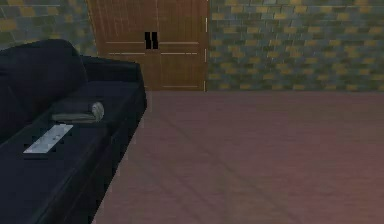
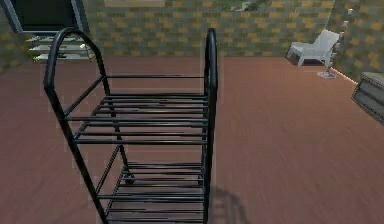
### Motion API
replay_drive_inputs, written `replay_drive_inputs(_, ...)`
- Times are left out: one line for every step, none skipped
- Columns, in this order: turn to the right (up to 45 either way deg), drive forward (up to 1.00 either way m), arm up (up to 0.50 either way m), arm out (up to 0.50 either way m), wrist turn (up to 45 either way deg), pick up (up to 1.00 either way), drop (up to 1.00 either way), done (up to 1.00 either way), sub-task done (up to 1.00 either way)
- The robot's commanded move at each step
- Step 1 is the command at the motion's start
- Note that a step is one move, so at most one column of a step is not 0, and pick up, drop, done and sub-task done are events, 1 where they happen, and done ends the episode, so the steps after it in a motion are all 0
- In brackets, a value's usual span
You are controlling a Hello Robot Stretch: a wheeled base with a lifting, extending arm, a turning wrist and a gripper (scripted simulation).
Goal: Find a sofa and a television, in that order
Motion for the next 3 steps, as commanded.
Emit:
replay_drive_inputs(0.0,0.9,0.0,0.0,0.0,0.0,0.0,0.0,0.0)
replay_drive_inputs(45.0,0.0,0.0,0.0,0.0,0.0,0.0,0.0,0.0)
replay_drive_inputs(15.0,0.0,0.0,0.0,0.0,0.0,0.0,0.0,0.0)
